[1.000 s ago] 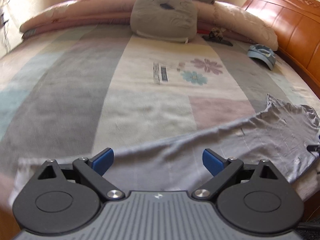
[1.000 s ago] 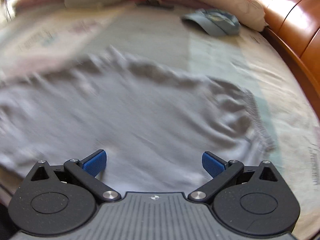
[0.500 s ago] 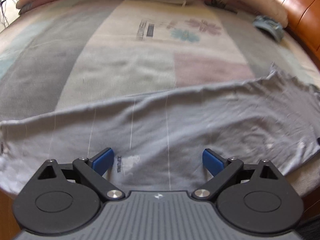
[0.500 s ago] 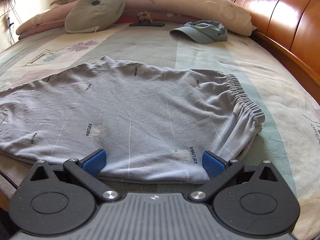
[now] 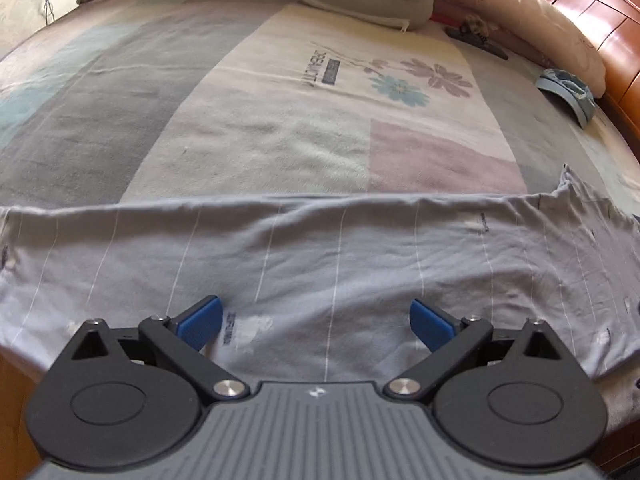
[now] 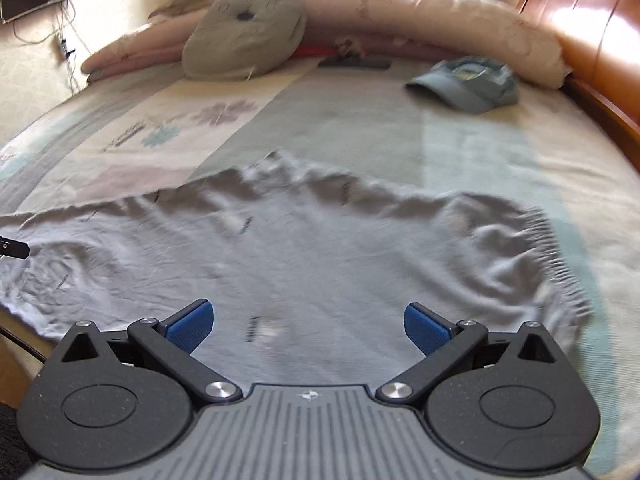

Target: Fold clothes

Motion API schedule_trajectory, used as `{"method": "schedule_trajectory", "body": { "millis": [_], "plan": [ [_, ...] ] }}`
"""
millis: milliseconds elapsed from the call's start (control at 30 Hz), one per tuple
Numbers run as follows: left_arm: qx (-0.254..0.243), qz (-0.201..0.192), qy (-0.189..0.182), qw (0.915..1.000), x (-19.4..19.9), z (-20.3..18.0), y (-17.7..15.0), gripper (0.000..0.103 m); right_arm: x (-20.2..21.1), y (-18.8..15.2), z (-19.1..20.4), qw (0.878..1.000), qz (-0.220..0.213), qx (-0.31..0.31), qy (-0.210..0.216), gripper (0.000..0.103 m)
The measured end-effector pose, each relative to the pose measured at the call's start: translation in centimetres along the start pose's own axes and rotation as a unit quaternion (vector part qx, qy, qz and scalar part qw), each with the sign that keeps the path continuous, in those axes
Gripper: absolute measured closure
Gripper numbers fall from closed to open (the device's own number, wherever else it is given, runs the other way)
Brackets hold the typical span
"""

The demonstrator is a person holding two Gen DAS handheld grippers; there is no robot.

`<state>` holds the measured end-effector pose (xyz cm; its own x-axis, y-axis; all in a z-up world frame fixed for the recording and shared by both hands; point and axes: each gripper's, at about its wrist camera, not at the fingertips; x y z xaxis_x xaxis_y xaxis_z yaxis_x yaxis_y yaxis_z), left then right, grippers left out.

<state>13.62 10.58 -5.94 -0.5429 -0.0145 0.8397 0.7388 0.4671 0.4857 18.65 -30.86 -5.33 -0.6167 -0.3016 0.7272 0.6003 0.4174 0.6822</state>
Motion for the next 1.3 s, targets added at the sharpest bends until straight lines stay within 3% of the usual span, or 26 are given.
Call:
{"method": "schedule_trajectory", "body": {
  "millis": [133, 200, 267, 500, 667, 800, 900, 1033, 1300],
  "plan": [
    [0.009, -0.026, 0.0, 0.9996, 0.7, 1.5, 0.7, 0.004, -1.2, 1.2, 2.3, 0.999, 0.006, 0.026, 0.039, 0.0],
    [0.033, -0.018, 0.005, 0.9993, 0.2, 3.0, 0.8, 0.004, -1.9, 2.2, 3.6, 0.998, 0.005, 0.039, 0.043, 0.0],
    [0.043, -0.022, -0.013, 0.9988, 0.4, 4.2, 0.6, 0.004, -2.6, 3.3, 5.0, 0.998, 0.004, 0.051, 0.046, 0.0],
    [0.082, -0.031, -0.041, 0.9953, 1.6, 9.1, 1.5, 0.004, -5.0, 6.1, 10.5, 0.993, 0.057, 0.081, 0.057, 0.0],
    [0.119, -0.046, -0.047, 0.9907, 2.3, 13.3, 2.4, 0.004, -6.1, 8.9, 15.0, 0.99, 0.058, 0.112, 0.067, 0.0],
    [0.134, -0.065, -0.071, 0.9864, 3.4, 15.6, 2.4, 0.004, -8.5, 9.7, 18.9, 0.98, 0.099, 0.154, 0.071, 0.0],
    [0.14, -0.081, -0.095, 0.9823, 4.4, 16.9, 2.0, 0.004, -8.7, 10.3, 19.5, 0.981, 0.103, 0.146, 0.069, 0.0],
    [0.139, -0.113, -0.065, 0.9817, 4.4, 18.5, 2.2, 0.004, -9.2, 11.0, 19.6, 0.979, 0.129, 0.145, 0.068, 0.0],
    [0.15, -0.095, -0.096, 0.9794, 3.3, 17.4, 0.8, 0.002, -9.1, 11.4, 20.5, 0.976, 0.145, 0.153, 0.051, 0.0]
  ]
}}
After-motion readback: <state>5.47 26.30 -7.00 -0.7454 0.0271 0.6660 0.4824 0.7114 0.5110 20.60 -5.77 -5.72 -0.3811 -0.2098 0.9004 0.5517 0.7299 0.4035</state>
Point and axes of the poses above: each gripper's, at about its wrist camera, not at the fingertips, and x roughly against the way its jaws point, z to its left, y to its top, and after that the axes turned 13 degrees about x, right-handed
